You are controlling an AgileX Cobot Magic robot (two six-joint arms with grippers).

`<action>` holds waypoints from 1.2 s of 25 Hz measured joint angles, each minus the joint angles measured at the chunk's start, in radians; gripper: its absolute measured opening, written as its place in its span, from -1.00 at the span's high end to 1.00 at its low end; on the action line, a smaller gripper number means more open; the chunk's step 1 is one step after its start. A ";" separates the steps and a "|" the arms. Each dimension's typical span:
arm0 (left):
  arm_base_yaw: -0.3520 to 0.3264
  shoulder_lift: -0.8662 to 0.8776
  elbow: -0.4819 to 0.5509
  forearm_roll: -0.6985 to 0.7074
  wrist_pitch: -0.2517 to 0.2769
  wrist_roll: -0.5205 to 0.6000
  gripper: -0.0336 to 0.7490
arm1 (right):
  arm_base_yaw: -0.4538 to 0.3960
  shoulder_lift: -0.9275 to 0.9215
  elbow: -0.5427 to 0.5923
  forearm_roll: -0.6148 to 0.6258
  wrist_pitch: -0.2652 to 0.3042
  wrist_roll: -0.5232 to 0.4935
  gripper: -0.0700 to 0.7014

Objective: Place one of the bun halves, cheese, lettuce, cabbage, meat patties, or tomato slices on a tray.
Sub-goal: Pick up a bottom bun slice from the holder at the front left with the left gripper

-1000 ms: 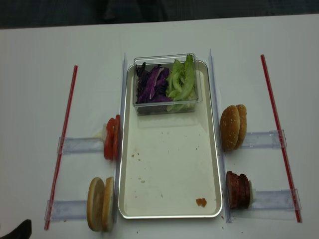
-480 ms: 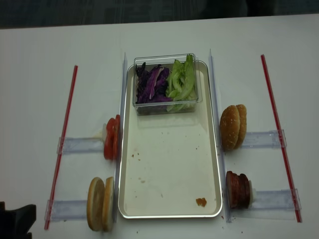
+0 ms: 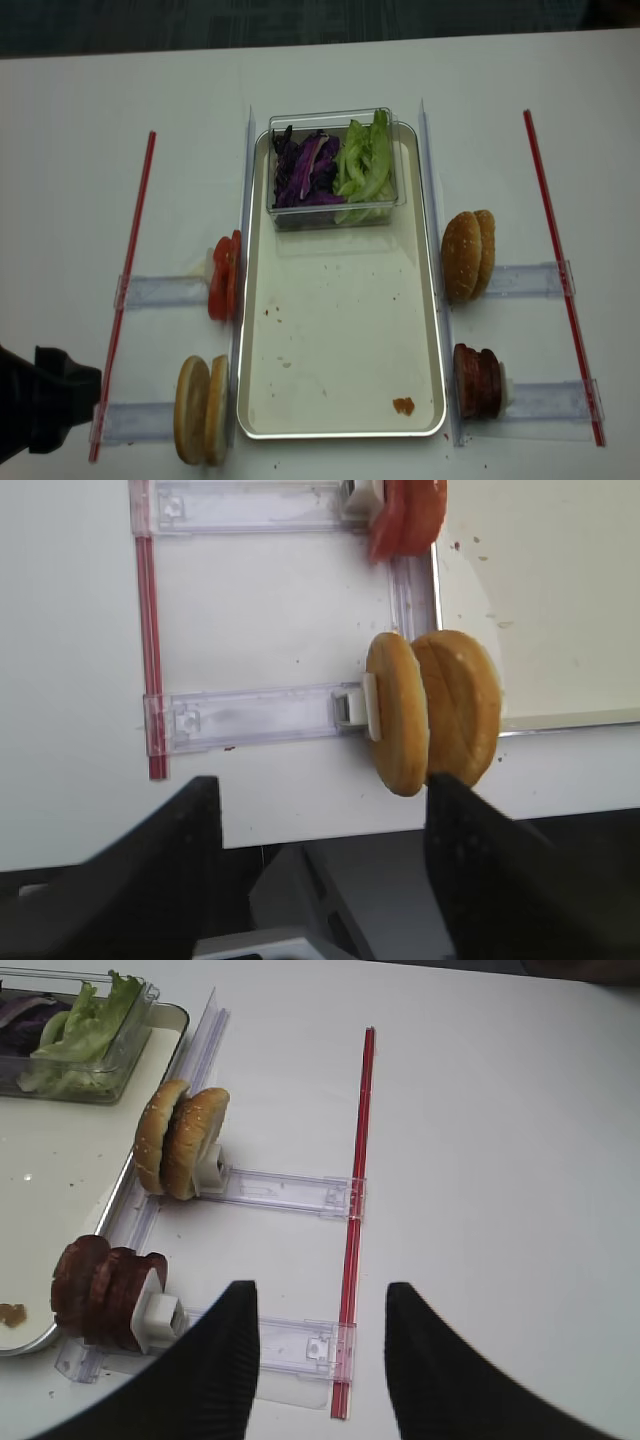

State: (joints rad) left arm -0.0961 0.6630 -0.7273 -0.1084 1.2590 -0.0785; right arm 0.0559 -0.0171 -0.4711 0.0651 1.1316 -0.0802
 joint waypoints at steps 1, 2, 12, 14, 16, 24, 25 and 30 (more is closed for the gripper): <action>0.000 0.024 -0.011 0.000 0.000 0.000 -0.14 | 0.000 0.000 0.000 0.000 0.000 0.000 -0.03; 0.000 0.050 -0.021 0.000 -0.002 0.000 -0.14 | 0.000 0.000 0.000 0.000 0.000 0.000 -0.03; 0.000 0.239 -0.051 0.026 -0.011 0.000 -0.14 | 0.000 0.000 0.000 0.000 0.000 0.000 -0.03; 0.000 0.244 -0.051 0.028 -0.014 0.000 -0.14 | 0.000 0.000 0.000 0.000 0.000 0.000 -0.03; 0.000 0.244 -0.051 0.028 -0.014 -0.006 -0.14 | 0.000 0.000 0.000 0.000 0.000 0.000 -0.03; -0.004 0.246 -0.051 -0.008 -0.014 -0.016 -0.14 | 0.000 0.000 0.000 0.000 0.000 0.000 -0.03; -0.009 0.246 -0.051 -0.008 -0.014 -0.016 -0.14 | 0.000 0.000 0.000 0.000 0.000 0.000 -0.03; -0.064 0.246 -0.051 -0.008 -0.016 -0.052 -0.14 | 0.000 0.000 0.000 0.000 0.000 0.000 -0.03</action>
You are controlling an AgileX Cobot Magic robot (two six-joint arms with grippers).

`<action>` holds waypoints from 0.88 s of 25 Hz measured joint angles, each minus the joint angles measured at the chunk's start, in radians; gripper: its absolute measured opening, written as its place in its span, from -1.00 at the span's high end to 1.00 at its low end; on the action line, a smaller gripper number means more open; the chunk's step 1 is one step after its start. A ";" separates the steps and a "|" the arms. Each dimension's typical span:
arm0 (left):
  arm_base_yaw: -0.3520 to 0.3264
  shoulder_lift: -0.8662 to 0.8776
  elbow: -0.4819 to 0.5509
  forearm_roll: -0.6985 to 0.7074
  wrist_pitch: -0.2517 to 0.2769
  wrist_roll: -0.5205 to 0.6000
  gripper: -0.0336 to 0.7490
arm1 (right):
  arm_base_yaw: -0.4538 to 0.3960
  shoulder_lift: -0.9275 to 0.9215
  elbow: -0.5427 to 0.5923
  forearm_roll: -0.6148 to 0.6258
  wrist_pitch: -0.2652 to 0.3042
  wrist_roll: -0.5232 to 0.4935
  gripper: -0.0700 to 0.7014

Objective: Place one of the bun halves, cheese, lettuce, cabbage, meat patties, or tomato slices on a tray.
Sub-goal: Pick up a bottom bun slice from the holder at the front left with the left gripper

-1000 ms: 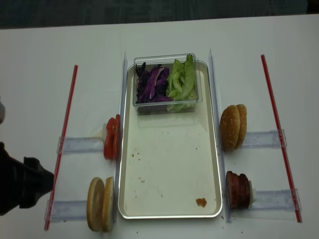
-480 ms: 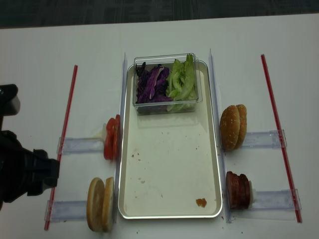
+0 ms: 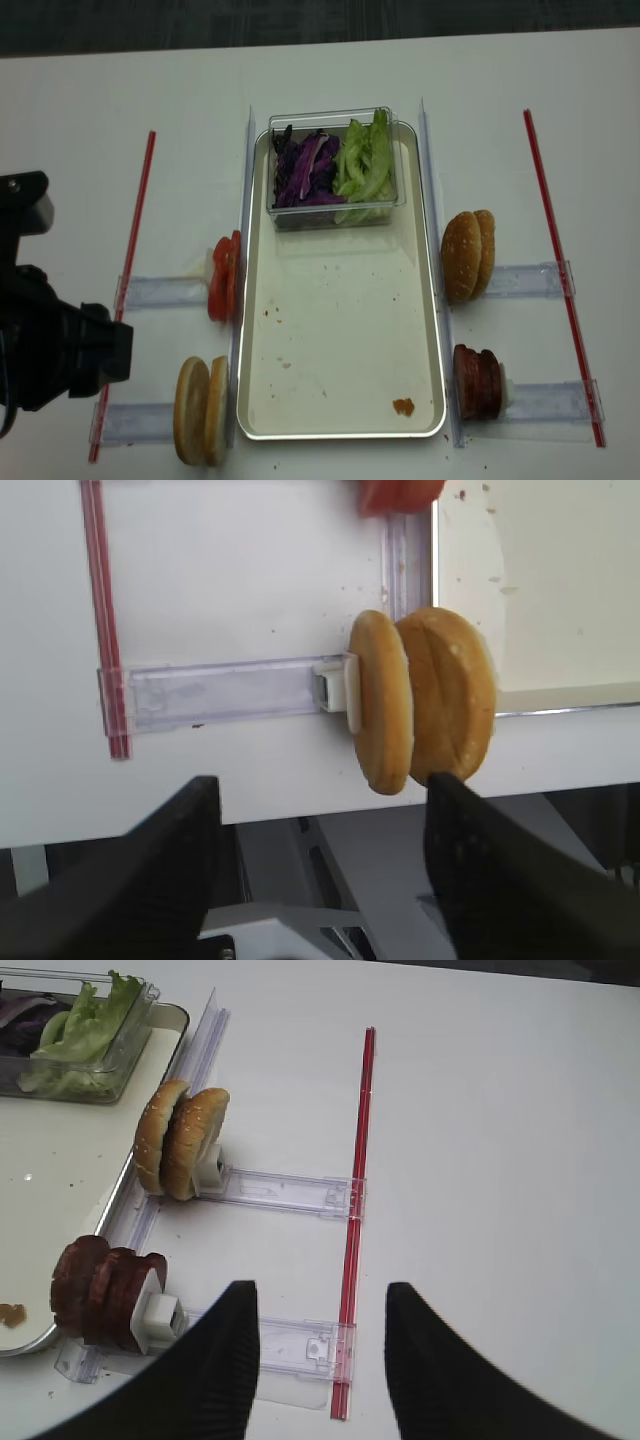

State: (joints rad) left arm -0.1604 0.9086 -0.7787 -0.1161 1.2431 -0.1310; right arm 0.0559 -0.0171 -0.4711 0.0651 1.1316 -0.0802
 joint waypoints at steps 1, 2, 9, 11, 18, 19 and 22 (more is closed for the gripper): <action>-0.015 0.000 0.000 0.000 0.000 -0.010 -0.14 | 0.000 0.000 0.000 0.000 0.000 0.000 -0.03; -0.028 0.000 0.000 0.000 0.000 -0.020 -0.14 | 0.000 0.000 0.000 0.000 0.000 0.000 -0.03; -0.076 0.000 -0.001 0.000 0.000 -0.065 -0.14 | 0.000 0.000 0.000 0.000 0.000 0.000 -0.03; -0.091 0.000 -0.001 0.000 0.000 -0.069 -0.14 | 0.000 0.000 0.000 0.000 0.000 0.000 -0.03; -0.165 0.013 -0.001 0.000 0.000 -0.111 -0.14 | 0.000 0.000 0.000 0.000 0.000 0.000 -0.03; -0.176 0.025 -0.002 0.000 0.000 -0.118 -0.14 | 0.000 0.000 0.000 0.000 0.000 0.000 -0.03; -0.214 0.067 -0.007 0.000 0.000 -0.144 -0.14 | 0.000 0.000 0.000 0.000 0.000 0.000 -0.03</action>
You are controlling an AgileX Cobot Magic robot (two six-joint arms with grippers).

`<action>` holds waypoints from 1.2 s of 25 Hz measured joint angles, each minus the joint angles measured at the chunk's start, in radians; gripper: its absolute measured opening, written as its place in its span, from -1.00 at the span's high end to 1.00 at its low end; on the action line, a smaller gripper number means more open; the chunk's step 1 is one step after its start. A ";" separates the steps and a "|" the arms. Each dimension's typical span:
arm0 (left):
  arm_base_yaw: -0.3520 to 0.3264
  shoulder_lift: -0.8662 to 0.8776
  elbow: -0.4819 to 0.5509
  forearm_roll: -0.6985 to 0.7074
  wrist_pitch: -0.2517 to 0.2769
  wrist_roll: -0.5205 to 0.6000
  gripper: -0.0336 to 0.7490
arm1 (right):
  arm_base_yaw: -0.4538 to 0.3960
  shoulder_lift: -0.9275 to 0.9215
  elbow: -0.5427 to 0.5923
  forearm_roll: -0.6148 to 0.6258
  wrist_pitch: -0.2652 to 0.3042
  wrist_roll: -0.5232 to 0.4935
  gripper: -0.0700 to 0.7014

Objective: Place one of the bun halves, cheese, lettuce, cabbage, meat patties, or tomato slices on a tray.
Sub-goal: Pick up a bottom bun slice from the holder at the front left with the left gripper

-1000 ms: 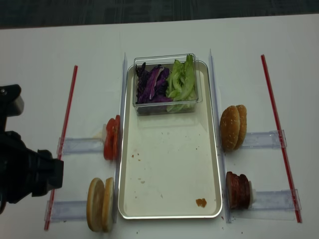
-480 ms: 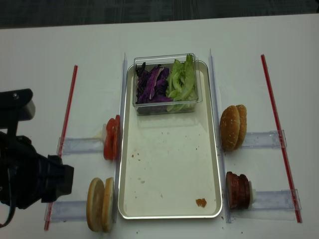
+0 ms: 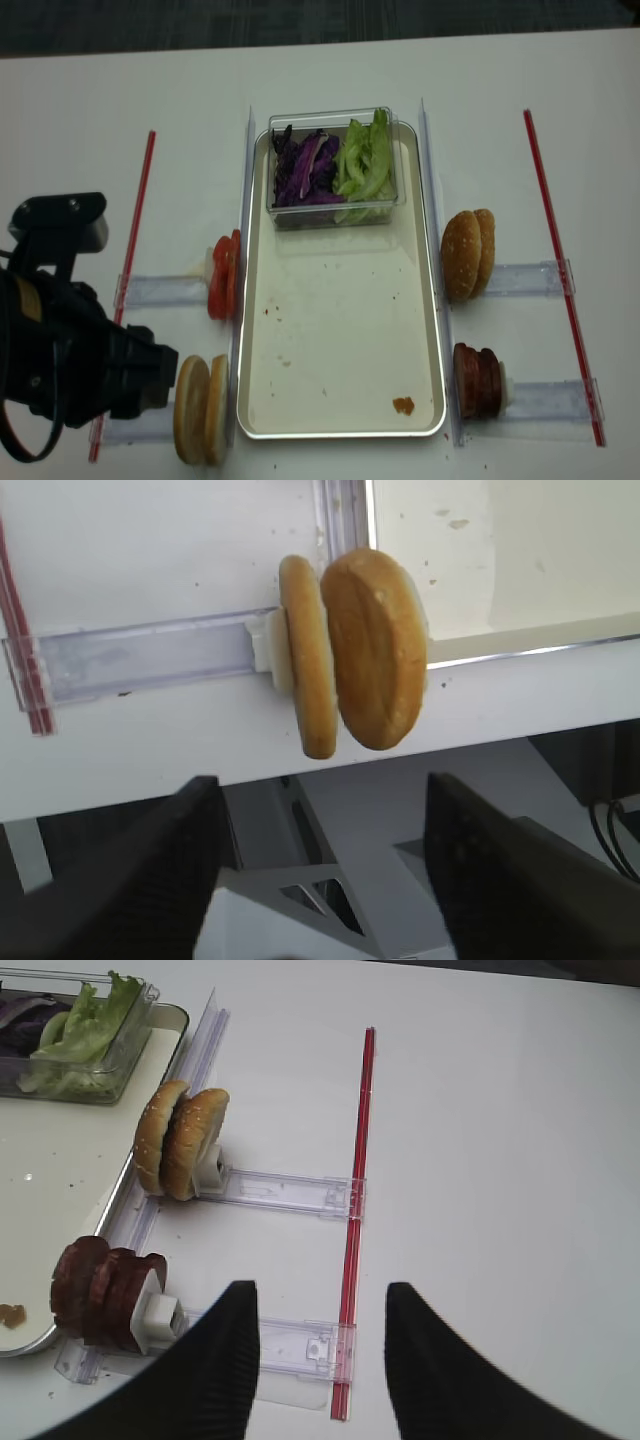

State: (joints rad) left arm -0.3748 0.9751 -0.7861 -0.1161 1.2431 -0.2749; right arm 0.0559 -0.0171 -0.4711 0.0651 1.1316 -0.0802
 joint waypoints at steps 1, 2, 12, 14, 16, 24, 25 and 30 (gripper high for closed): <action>-0.015 0.016 -0.009 0.000 0.000 -0.004 -0.14 | 0.000 0.000 0.000 0.000 0.000 0.000 -0.03; -0.030 0.028 -0.019 0.000 0.000 -0.013 -0.14 | 0.000 0.000 0.000 0.000 0.000 0.000 -0.03; -0.172 0.183 -0.128 0.000 -0.011 -0.101 -0.14 | 0.000 0.000 0.000 0.000 0.000 0.002 -0.03; -0.194 0.215 -0.130 0.000 -0.011 -0.116 -0.14 | 0.000 0.000 0.000 0.000 0.000 0.004 -0.03; -0.217 0.246 -0.130 0.000 -0.011 -0.128 -0.14 | 0.000 0.000 0.000 0.000 0.000 0.004 -0.03; -0.245 0.341 -0.132 0.000 -0.019 -0.157 -0.14 | 0.000 0.000 0.000 0.000 0.000 0.004 -0.03; -0.245 0.348 -0.132 0.000 -0.022 -0.160 -0.14 | 0.000 0.000 0.000 0.000 0.000 0.004 -0.03; -0.245 0.379 -0.132 0.000 -0.051 -0.160 -0.14 | 0.000 0.000 0.000 0.000 0.000 0.004 -0.03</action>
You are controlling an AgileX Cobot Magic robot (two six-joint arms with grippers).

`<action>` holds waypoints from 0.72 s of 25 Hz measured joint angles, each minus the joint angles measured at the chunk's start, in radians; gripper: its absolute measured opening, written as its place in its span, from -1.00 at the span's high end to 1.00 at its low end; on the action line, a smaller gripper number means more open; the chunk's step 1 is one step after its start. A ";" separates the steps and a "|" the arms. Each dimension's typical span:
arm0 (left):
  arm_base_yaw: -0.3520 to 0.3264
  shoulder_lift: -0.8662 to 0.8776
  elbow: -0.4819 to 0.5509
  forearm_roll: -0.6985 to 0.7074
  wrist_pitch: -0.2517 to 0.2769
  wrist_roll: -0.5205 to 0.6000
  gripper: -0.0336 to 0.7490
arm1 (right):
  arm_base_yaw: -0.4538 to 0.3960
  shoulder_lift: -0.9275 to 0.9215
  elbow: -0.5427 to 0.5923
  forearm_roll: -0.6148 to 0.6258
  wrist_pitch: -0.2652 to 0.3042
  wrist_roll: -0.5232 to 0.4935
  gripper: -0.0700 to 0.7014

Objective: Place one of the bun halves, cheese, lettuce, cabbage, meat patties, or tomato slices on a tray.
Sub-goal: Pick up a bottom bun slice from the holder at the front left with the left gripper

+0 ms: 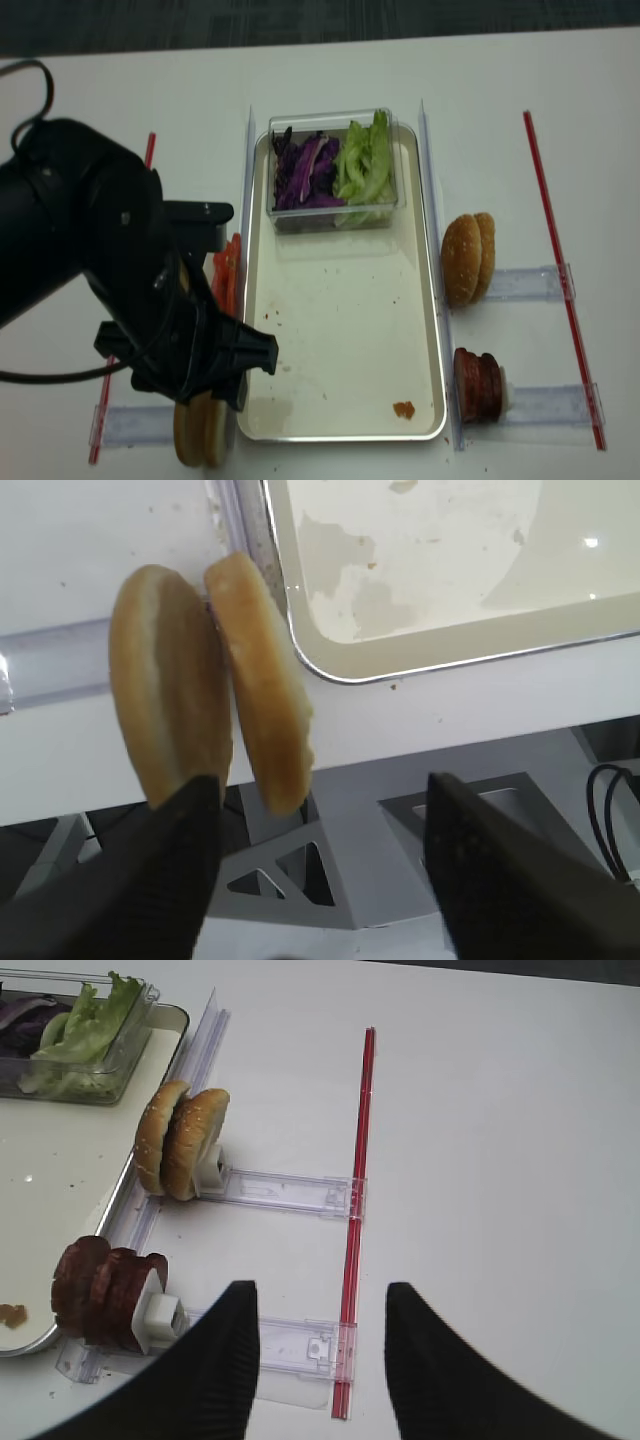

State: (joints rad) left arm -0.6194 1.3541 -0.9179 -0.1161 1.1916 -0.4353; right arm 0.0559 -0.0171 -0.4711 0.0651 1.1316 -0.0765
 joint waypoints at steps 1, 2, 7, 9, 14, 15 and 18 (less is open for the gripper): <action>0.000 0.008 0.000 0.000 -0.004 -0.002 -0.14 | 0.000 0.000 0.000 0.000 0.000 0.000 -0.03; 0.000 0.017 0.000 0.000 -0.008 -0.002 -0.14 | 0.000 0.000 0.000 0.000 0.000 0.000 -0.03; 0.000 0.075 0.000 0.000 -0.023 -0.002 -0.14 | 0.000 0.000 0.000 0.000 0.000 0.000 -0.03; 0.000 0.103 0.000 0.000 -0.032 -0.002 -0.14 | 0.000 0.000 0.000 0.000 0.000 0.000 -0.03; 0.000 0.164 0.000 0.003 -0.045 -0.018 -0.14 | 0.000 0.000 0.000 0.000 0.000 0.000 -0.03; 0.000 0.173 0.000 0.007 -0.050 -0.025 -0.14 | 0.000 0.000 0.000 0.000 0.000 0.000 -0.03; 0.000 0.187 0.000 0.029 -0.058 -0.045 -0.14 | 0.000 0.000 0.000 0.000 0.000 0.000 -0.03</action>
State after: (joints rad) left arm -0.6194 1.5413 -0.9179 -0.0876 1.1338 -0.4800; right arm 0.0559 -0.0171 -0.4711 0.0651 1.1316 -0.0765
